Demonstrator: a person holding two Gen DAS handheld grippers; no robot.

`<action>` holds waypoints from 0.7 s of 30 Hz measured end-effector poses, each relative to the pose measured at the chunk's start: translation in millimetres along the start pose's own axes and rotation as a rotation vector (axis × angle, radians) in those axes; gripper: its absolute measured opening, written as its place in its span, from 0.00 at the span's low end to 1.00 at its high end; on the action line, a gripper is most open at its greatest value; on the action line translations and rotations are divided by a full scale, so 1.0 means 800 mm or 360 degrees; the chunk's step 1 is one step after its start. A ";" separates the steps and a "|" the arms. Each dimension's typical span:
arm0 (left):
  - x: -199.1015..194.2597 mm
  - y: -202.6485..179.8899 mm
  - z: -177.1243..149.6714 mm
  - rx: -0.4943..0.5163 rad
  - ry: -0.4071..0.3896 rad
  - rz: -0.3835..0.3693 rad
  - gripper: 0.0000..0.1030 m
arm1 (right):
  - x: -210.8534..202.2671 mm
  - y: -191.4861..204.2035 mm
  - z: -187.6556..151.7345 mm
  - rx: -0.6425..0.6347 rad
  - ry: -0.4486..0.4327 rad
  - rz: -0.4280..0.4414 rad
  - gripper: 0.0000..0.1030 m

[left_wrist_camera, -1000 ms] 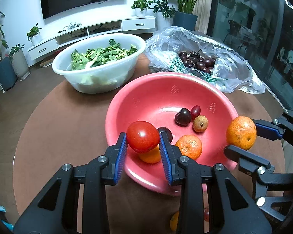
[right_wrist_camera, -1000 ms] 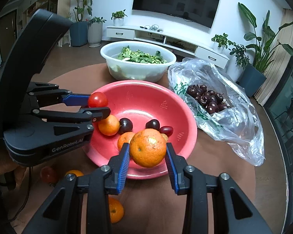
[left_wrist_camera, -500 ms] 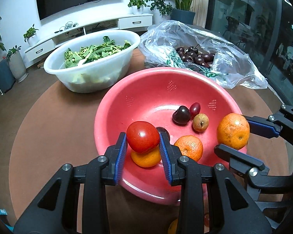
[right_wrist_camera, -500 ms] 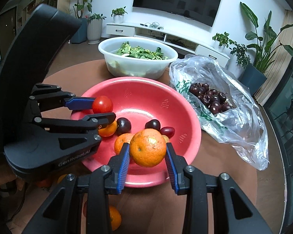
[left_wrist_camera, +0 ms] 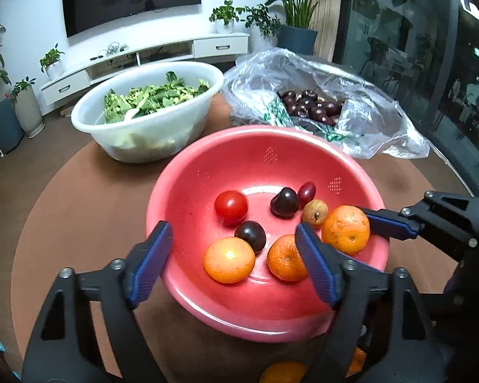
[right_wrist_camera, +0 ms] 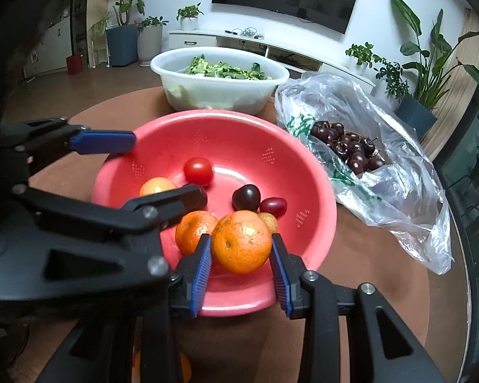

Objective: Organize fruits
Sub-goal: 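Carry the tomato and tangerine into the red bowl and open both tools, then withdraw both tools from the red bowl back over the loose fruit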

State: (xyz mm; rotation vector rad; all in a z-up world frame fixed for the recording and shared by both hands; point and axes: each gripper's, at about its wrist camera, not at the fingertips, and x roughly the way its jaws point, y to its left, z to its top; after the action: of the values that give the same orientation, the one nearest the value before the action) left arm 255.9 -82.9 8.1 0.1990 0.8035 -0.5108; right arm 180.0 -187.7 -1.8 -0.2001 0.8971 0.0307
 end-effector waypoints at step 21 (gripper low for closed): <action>-0.144 0.037 -0.088 -0.0189 -0.0119 0.0094 0.99 | -0.047 -0.001 -0.012 0.0083 -0.0134 0.0030 0.69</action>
State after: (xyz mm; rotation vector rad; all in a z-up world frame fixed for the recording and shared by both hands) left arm 159.0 9.6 43.6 0.0929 0.7504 -0.4109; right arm 148.7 -187.8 21.9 -0.1408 0.8147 0.0329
